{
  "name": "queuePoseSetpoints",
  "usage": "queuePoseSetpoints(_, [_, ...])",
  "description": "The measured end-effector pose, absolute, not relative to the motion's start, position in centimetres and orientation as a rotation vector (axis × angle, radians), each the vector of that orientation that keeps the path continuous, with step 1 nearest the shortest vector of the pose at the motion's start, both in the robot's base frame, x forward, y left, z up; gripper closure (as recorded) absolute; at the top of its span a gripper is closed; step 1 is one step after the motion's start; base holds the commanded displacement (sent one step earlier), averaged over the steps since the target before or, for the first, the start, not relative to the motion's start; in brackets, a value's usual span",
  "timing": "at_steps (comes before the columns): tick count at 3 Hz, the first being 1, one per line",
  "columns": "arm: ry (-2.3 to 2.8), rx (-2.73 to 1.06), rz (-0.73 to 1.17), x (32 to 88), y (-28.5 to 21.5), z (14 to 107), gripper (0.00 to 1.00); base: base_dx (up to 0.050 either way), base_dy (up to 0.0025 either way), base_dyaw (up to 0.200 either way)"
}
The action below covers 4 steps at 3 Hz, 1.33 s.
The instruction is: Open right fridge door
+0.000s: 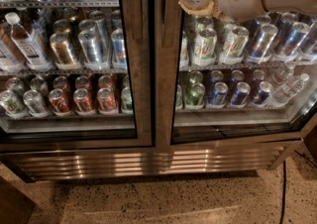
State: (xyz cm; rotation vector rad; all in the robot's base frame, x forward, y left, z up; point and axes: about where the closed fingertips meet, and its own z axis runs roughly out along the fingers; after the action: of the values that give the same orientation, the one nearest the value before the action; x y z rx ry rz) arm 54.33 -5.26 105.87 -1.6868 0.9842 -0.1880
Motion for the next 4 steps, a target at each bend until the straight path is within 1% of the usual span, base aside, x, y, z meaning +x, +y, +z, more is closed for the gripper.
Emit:
queuePoseSetpoints(3, [0.952, -1.702, -0.161, 53.4, -5.8, 105.8, 1.0, 0.0, 0.0, 0.0])
queuePoseSetpoints(4, [0.926, -1.712, -0.142, 52.3, -6.1, 106.0, 1.0, 0.0, 0.0, 0.0])
